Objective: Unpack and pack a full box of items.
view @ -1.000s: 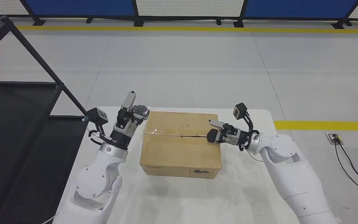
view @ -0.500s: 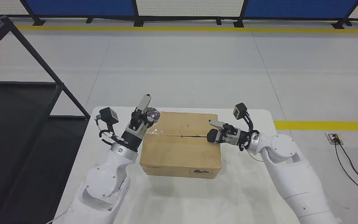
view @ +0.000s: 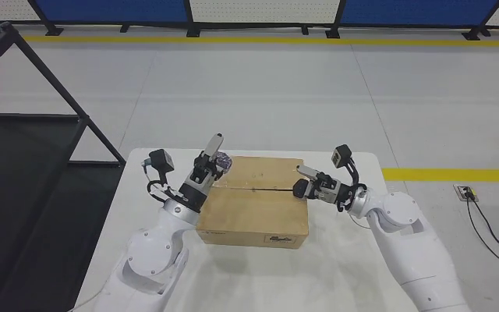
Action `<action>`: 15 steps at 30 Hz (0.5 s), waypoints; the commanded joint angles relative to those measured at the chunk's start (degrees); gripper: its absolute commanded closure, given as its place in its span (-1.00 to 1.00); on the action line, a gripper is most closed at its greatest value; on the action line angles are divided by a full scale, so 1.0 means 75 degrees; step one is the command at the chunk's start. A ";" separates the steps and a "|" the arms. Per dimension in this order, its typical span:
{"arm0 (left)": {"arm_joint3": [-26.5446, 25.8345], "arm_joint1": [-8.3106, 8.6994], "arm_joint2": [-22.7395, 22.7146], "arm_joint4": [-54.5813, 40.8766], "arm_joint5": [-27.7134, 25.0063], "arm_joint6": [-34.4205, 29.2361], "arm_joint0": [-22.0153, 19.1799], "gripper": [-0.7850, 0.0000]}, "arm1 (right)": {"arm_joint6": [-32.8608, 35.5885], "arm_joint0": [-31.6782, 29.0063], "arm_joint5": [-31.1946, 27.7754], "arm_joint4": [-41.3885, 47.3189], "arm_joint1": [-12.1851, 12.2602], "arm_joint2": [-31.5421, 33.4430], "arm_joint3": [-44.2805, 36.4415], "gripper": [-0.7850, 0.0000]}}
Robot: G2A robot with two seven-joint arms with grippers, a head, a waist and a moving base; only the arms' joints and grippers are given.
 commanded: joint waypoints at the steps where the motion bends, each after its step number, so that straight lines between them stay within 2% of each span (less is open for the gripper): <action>1: 0.0008 -0.0013 0.0021 0.0039 0.0020 -0.0014 -0.0007 -1.00 | -0.0006 -0.0037 0.0035 -0.0003 0.0021 0.0053 -0.0038 -1.00; 15: 0.0065 -0.0123 0.0266 0.0266 0.0175 -0.0107 -0.0126 -1.00 | -0.0025 -0.0050 0.0251 0.0008 0.0066 0.0056 0.0058 -1.00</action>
